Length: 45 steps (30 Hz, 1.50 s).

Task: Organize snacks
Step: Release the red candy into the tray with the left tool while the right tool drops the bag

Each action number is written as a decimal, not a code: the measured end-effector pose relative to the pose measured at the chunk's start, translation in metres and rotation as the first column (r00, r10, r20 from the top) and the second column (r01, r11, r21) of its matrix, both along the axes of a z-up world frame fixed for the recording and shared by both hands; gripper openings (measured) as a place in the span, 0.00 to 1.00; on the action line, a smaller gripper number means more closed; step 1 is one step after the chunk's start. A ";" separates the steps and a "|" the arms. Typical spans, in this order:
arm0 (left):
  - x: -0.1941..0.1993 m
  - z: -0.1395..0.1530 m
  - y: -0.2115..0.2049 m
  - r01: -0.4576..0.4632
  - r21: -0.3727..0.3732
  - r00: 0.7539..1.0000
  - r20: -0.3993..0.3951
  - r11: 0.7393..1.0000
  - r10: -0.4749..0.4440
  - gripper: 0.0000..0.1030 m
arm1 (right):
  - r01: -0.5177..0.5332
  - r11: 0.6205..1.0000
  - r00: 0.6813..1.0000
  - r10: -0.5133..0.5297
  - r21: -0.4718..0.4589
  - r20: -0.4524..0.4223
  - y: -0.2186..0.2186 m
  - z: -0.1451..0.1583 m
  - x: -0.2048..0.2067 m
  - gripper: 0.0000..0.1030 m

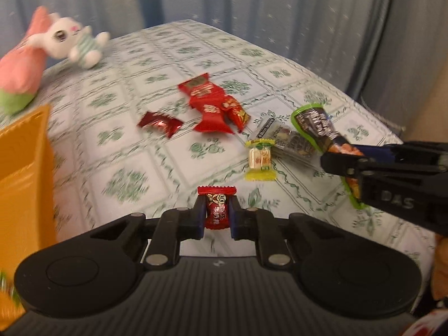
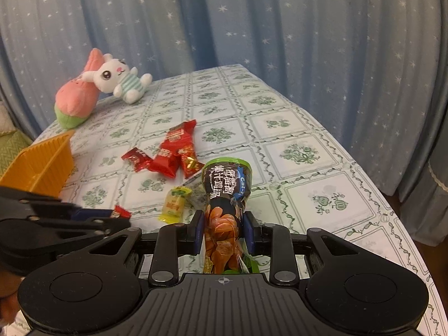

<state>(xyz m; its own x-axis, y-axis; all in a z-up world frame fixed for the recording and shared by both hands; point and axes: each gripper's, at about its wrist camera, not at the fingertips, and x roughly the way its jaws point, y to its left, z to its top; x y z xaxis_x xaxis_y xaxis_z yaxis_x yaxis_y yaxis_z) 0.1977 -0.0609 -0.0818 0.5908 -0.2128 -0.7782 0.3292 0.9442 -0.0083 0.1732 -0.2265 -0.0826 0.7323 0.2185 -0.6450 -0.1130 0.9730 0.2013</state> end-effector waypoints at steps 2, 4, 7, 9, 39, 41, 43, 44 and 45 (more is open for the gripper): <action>-0.012 0.008 0.008 -0.034 -0.011 0.999 0.002 0.999 0.034 0.14 | -0.020 1.000 1.000 0.020 -0.003 0.008 0.005 0.005 -0.004 0.29; -0.025 0.017 0.017 -0.073 -0.009 0.997 0.011 0.997 0.073 0.14 | -0.033 0.999 0.999 0.033 -0.002 0.017 0.011 0.011 -0.010 0.29; -0.044 0.030 0.036 -0.136 -0.019 0.991 0.011 0.991 0.136 0.14 | -0.048 0.999 0.999 0.048 0.022 0.017 0.021 0.022 -0.021 0.29; -0.056 0.038 0.050 -0.173 -0.023 0.985 0.018 0.985 0.173 0.14 | -0.067 0.997 0.998 0.066 0.032 0.018 0.032 0.029 -0.029 0.29; -0.104 0.094 0.219 -0.364 -0.033 0.925 0.104 0.931 0.366 0.14 | -0.350 0.936 0.936 0.349 0.025 0.042 0.215 0.081 -0.043 0.29; -0.097 0.092 0.230 -0.370 -0.029 0.924 0.096 0.929 0.371 0.14 | -0.349 0.936 0.937 0.348 0.037 0.029 0.225 0.078 -0.034 0.29; -0.089 0.088 0.240 -0.370 -0.026 0.925 0.087 0.929 0.371 0.14 | -0.345 0.937 0.938 0.345 0.057 0.019 0.232 0.076 -0.025 0.29; -0.085 0.087 0.244 -0.369 -0.026 0.926 0.081 0.929 0.370 0.14 | -0.345 0.937 0.939 0.344 0.061 0.017 0.235 0.075 -0.021 0.29; -0.081 0.085 0.248 -0.369 -0.026 0.926 0.076 0.929 0.370 0.14 | -0.346 0.936 0.938 0.346 0.063 0.016 0.239 0.075 -0.018 0.29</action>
<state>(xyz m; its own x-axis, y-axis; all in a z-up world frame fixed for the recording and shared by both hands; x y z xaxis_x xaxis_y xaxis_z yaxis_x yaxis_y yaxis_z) 0.1163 0.1875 0.0032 0.6880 0.0243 -0.7253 -0.0434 0.9990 -0.0077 0.1556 0.0124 -0.0080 0.6068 0.4996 -0.6183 -0.4414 0.8586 0.2606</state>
